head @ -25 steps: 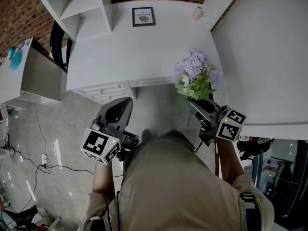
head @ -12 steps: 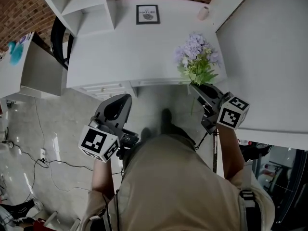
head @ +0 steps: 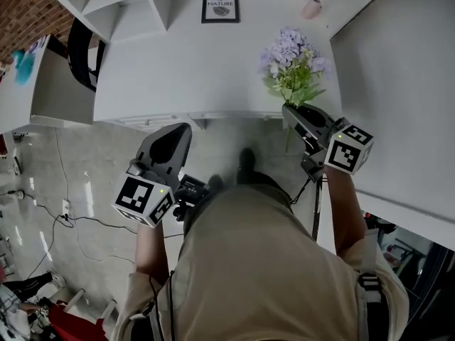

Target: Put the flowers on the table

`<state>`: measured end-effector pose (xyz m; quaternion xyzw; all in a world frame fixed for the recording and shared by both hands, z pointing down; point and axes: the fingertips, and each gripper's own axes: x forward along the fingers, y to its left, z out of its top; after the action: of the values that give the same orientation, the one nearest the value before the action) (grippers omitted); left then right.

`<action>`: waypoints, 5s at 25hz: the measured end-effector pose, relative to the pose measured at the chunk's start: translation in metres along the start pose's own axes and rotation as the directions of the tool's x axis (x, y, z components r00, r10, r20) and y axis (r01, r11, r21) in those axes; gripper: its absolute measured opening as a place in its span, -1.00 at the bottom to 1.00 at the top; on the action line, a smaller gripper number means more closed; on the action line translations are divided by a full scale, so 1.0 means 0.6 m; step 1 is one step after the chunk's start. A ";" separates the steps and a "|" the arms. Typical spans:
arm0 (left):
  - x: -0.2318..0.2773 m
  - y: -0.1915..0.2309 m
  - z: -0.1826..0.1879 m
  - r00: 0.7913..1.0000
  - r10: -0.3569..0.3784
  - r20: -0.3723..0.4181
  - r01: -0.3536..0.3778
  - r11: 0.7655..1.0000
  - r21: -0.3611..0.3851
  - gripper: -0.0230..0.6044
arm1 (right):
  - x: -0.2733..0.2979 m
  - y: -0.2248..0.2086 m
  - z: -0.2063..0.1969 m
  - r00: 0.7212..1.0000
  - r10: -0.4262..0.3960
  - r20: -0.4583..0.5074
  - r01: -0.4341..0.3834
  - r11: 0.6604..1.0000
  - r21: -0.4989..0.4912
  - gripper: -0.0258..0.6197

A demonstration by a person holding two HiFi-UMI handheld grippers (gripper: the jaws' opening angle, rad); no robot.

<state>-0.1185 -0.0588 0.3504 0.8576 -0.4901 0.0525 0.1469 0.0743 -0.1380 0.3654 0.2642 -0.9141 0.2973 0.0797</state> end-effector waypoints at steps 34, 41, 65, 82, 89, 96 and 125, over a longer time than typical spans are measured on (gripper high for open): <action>0.163 -0.020 0.001 0.978 0.192 -0.084 -0.192 0.981 0.017 -0.89 | 0.079 -0.230 0.020 0.986 0.121 -0.113 -0.103 0.983 0.151 -0.78; 0.186 -0.031 0.000 0.974 0.202 -0.106 -0.201 0.979 0.022 -0.89 | 0.090 -0.275 0.013 0.985 0.113 -0.127 -0.086 0.976 0.201 -0.78; 0.294 0.002 0.018 0.987 0.087 -0.133 -0.083 0.996 0.032 -0.89 | 0.138 -0.394 0.017 0.988 0.009 -0.153 0.037 0.955 0.293 -0.78; 0.340 0.099 0.015 0.984 0.062 -0.164 -0.066 0.998 -0.017 -0.89 | 0.226 -0.476 0.023 0.973 -0.052 -0.223 0.132 0.922 0.363 -0.78; 0.359 0.133 0.017 0.982 0.058 -0.178 -0.060 0.998 -0.010 -0.89 | 0.257 -0.508 0.026 0.968 -0.080 -0.238 0.168 0.911 0.377 -0.78; 0.372 0.153 0.004 0.979 0.044 -0.198 -0.050 0.998 -0.025 -0.89 | 0.278 -0.521 0.023 0.960 -0.096 -0.263 0.196 0.902 0.385 -0.78; 0.411 0.226 -0.013 0.976 0.004 -0.219 -0.007 1.000 -0.016 -0.89 | 0.368 -0.599 0.050 0.929 -0.203 -0.310 0.308 0.887 0.343 -0.78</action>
<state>-0.1075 -0.3247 0.4428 0.8439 -0.4737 0.1430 0.2073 0.0782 -0.4974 0.5881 0.3514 -0.7752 0.4905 0.1869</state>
